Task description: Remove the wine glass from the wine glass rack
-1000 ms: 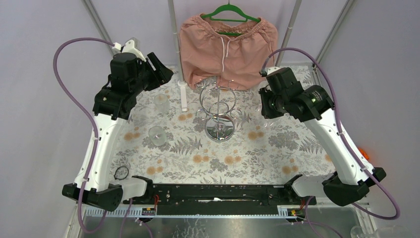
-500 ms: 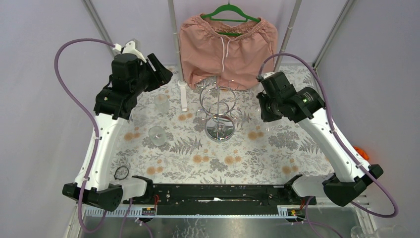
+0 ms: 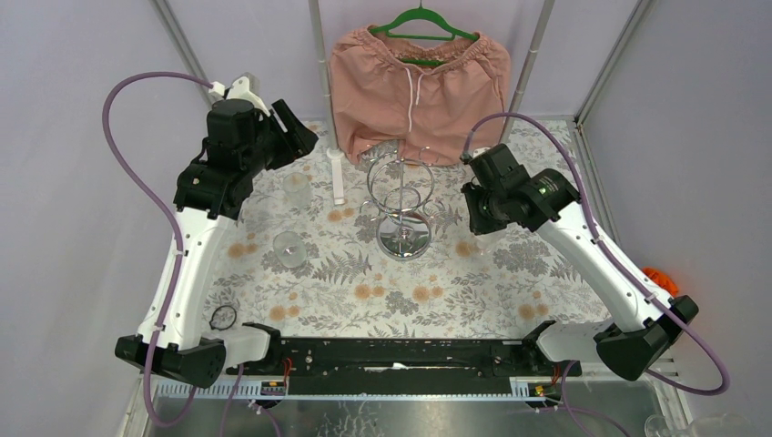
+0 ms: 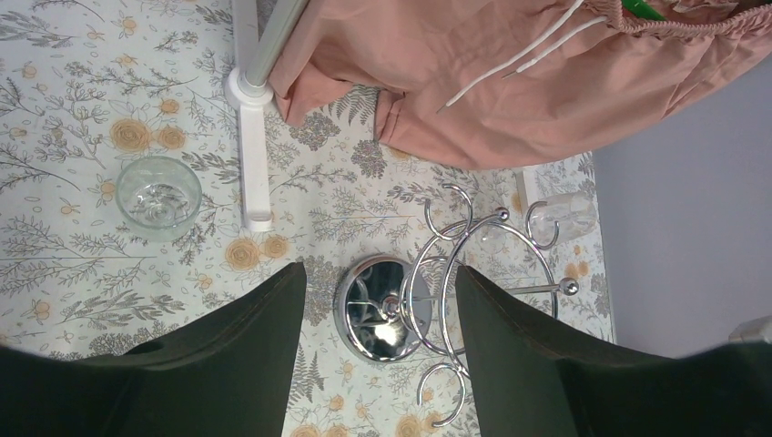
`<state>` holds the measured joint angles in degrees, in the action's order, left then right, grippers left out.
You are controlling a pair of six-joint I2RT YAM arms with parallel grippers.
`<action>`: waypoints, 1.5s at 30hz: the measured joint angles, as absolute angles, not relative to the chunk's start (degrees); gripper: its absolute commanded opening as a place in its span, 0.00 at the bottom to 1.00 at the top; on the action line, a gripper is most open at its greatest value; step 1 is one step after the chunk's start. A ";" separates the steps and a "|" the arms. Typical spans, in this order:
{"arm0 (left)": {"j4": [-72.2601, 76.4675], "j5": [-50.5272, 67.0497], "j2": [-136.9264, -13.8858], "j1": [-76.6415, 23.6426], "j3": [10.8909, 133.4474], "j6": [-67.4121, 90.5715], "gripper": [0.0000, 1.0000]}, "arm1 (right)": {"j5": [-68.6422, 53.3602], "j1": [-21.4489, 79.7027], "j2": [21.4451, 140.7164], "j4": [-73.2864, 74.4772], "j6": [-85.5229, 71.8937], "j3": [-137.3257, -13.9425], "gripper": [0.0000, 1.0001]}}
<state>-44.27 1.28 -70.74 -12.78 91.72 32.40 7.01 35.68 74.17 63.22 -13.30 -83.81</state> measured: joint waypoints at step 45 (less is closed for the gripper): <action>-44.27 1.04 -71.66 -12.78 90.13 31.55 0.69 | 0.75 35.90 75.18 51.81 -13.50 -71.09 0.00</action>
